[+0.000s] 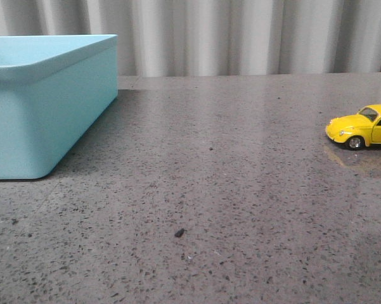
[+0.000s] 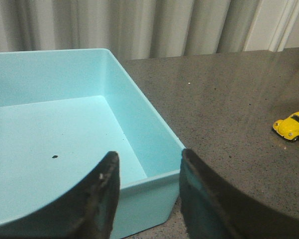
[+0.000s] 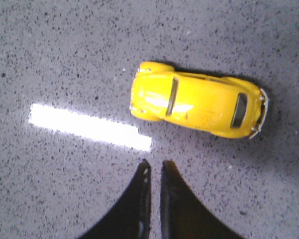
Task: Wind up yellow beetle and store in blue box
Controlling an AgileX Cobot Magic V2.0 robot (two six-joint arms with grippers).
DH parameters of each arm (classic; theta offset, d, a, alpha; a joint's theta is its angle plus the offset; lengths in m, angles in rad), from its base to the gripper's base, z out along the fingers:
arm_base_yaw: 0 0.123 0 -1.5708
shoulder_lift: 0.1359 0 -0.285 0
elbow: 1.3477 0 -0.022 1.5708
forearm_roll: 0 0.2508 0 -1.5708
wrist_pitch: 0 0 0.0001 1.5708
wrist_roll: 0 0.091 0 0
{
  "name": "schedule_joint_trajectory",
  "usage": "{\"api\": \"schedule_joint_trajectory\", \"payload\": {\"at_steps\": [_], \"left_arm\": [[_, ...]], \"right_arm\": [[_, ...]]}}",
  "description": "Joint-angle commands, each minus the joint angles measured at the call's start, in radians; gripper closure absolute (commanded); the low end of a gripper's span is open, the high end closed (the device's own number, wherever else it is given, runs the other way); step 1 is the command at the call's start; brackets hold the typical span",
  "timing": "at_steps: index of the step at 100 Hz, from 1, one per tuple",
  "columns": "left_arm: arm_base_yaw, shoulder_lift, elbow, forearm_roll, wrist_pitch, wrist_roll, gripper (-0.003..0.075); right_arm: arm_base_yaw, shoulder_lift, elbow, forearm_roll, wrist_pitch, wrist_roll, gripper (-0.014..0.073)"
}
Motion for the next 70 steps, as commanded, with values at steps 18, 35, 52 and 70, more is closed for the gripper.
{"api": "schedule_joint_trajectory", "payload": {"at_steps": [18,35,52,70], "left_arm": [[-0.012,0.014,-0.036,-0.014,-0.066,0.001,0.0461],[-0.026,0.014,-0.036,-0.014,-0.066,0.001,0.0461],[-0.032,0.014,-0.036,-0.014,-0.066,0.001,0.0461],[-0.032,0.014,-0.036,-0.014,-0.066,0.001,0.0461]], "right_arm": [[-0.001,0.026,-0.034,0.006,-0.057,-0.004,0.0644],[-0.001,0.074,-0.034,-0.007,-0.056,-0.004,0.0644],[-0.001,0.1,-0.034,-0.041,-0.081,-0.004,0.0644],[-0.003,0.129,-0.034,-0.042,-0.114,-0.004,0.0644]]}}
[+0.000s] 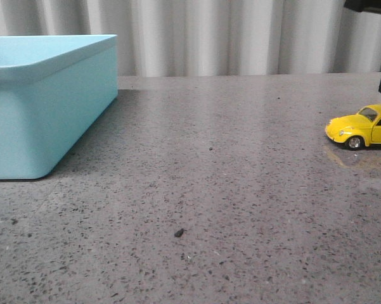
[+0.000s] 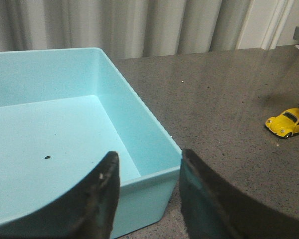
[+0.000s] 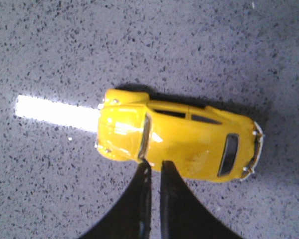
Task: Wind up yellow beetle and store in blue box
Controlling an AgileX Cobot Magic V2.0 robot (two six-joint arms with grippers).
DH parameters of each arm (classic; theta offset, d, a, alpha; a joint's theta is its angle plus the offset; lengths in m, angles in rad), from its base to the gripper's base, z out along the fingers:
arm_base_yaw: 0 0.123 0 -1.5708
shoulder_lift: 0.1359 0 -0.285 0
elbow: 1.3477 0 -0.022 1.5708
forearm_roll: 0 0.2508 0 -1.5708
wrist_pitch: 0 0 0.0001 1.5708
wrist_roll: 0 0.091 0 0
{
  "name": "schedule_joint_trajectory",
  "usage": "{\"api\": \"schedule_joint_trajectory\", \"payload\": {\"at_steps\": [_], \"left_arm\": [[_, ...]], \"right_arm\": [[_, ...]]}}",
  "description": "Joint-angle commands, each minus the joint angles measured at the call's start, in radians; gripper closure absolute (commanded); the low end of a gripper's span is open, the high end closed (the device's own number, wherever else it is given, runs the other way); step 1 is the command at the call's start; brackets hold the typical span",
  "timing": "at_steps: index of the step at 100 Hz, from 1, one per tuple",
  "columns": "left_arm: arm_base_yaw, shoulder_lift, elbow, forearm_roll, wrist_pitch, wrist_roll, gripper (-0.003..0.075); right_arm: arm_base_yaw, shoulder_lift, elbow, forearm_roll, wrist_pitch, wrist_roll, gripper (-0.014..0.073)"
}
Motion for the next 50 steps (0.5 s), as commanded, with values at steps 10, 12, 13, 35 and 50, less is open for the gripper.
{"api": "schedule_joint_trajectory", "payload": {"at_steps": [10,12,13,35,50], "left_arm": [[-0.009,0.014,-0.036,-0.014,-0.066,0.001,0.0461],[-0.009,0.014,-0.036,-0.014,-0.066,0.001,0.0461],[-0.009,0.014,-0.036,-0.014,-0.066,0.001,0.0461],[-0.009,0.014,-0.028,-0.014,-0.066,0.001,0.0461],[-0.009,0.014,0.0,-0.014,-0.066,0.001,0.0461]], "right_arm": [[-0.003,0.002,-0.032,-0.001,-0.045,-0.007,0.0644],[-0.003,0.006,-0.032,-0.001,-0.047,-0.007,0.0644],[-0.003,0.009,-0.032,-0.001,-0.047,-0.007,0.0644],[-0.003,0.015,-0.032,-0.009,-0.064,-0.007,0.0644],[-0.005,0.015,-0.032,-0.018,-0.062,-0.007,0.0644]]}}
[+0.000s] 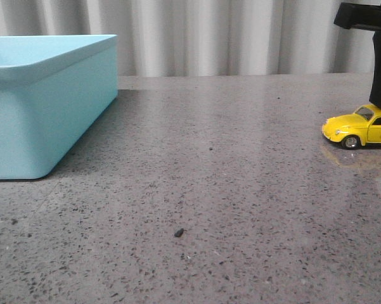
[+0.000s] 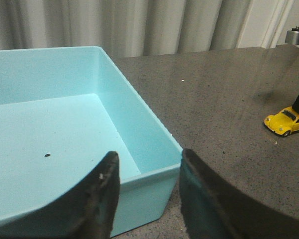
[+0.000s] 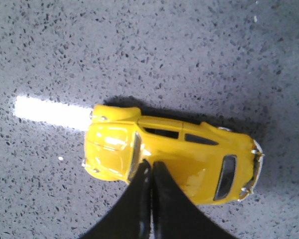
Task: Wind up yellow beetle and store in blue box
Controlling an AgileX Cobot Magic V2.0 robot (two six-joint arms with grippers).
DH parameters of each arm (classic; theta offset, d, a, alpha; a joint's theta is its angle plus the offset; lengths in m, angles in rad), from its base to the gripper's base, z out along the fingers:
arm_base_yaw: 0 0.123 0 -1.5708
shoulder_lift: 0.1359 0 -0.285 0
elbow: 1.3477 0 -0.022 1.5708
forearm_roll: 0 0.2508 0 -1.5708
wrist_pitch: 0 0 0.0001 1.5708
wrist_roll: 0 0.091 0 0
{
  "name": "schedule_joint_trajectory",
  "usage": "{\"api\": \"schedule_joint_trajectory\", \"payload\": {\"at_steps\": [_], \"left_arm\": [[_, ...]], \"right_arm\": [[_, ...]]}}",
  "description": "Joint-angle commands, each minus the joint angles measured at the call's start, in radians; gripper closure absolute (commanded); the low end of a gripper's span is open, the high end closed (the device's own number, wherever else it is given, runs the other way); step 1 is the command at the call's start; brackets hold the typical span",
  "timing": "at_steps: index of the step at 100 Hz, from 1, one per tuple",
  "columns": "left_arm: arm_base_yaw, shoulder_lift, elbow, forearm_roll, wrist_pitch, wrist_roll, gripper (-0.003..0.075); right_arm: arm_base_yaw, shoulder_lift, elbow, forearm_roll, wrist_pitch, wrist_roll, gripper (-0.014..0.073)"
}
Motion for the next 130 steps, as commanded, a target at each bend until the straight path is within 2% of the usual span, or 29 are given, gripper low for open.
{"api": "schedule_joint_trajectory", "payload": {"at_steps": [1,29,57,92,102,121,130], "left_arm": [[-0.009,0.014,-0.008,-0.014,-0.066,0.001,0.0461],[-0.009,0.014,0.002,-0.014,-0.08,0.001,0.0461],[-0.009,0.014,0.002,-0.014,-0.081,0.001,0.0461],[-0.009,0.014,0.002,-0.014,-0.088,0.001,0.0461],[-0.009,0.014,0.002,-0.014,-0.096,0.001,0.0461],[-0.009,0.014,0.002,-0.014,-0.08,0.001,0.0461],[-0.009,0.014,0.002,-0.014,-0.078,0.001,0.0461]], "right_arm": [[-0.005,-0.027,-0.028,-0.014,-0.029,-0.007,0.0644],[-0.039,-0.027,-0.028,-0.067,-0.003,-0.007,0.0644],[-0.143,-0.027,-0.018,-0.126,0.013,-0.007,0.0644],[-0.173,-0.029,0.035,-0.122,-0.06,-0.007,0.0644],[-0.173,-0.056,0.004,-0.058,-0.094,-0.025,0.0644],[-0.171,-0.197,-0.035,0.228,-0.18,-0.157,0.0644],[-0.171,-0.27,-0.035,0.314,-0.209,-0.185,0.0644]]}}
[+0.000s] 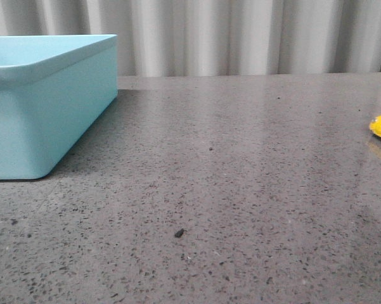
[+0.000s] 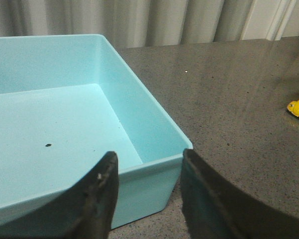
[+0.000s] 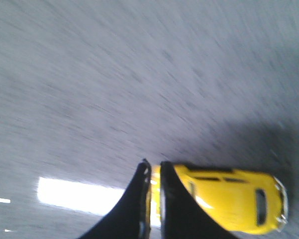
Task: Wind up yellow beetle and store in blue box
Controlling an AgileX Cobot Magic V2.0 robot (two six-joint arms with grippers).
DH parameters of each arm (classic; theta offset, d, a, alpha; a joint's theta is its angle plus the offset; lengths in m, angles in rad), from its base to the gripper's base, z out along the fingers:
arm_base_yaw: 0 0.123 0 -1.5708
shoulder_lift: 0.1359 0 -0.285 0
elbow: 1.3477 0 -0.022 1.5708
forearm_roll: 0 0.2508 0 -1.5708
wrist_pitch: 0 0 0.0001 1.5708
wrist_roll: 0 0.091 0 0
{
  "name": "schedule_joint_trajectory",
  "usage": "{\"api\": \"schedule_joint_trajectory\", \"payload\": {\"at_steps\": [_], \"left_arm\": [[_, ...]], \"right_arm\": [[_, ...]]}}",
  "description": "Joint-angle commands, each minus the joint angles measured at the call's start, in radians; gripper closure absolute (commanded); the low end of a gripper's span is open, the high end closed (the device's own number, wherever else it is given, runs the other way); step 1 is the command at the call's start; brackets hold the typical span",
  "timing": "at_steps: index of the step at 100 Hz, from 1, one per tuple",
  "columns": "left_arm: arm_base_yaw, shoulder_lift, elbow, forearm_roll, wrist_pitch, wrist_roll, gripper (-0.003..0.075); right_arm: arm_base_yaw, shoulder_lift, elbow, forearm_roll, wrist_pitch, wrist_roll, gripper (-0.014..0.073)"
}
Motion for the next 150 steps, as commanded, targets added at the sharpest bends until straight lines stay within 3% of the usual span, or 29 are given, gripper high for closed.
{"api": "schedule_joint_trajectory", "payload": {"at_steps": [1,24,88,122,140,150], "left_arm": [[-0.009,0.014,-0.026,-0.015,-0.063,0.001,0.0461],[-0.009,0.014,-0.026,-0.015,-0.063,0.001,0.0461],[-0.009,0.016,-0.029,-0.02,-0.088,0.003,0.0461],[-0.014,0.079,-0.116,-0.018,-0.089,0.149,0.0461],[-0.098,0.212,-0.212,-0.006,-0.089,0.287,0.0461],[-0.157,0.31,-0.286,0.045,-0.089,0.297,0.0461]], "right_arm": [[-0.006,-0.106,-0.035,0.128,-0.064,-0.053,0.0644],[-0.006,-0.255,-0.022,0.194,-0.069,-0.189,0.0644],[-0.006,-0.381,0.068,0.214,-0.115,-0.196,0.0644],[-0.006,-0.441,0.068,0.278,-0.113,-0.196,0.0644],[0.005,-0.469,0.068,0.31,-0.106,-0.196,0.0644],[0.039,-0.478,0.068,0.31,-0.104,-0.205,0.0644]]}}
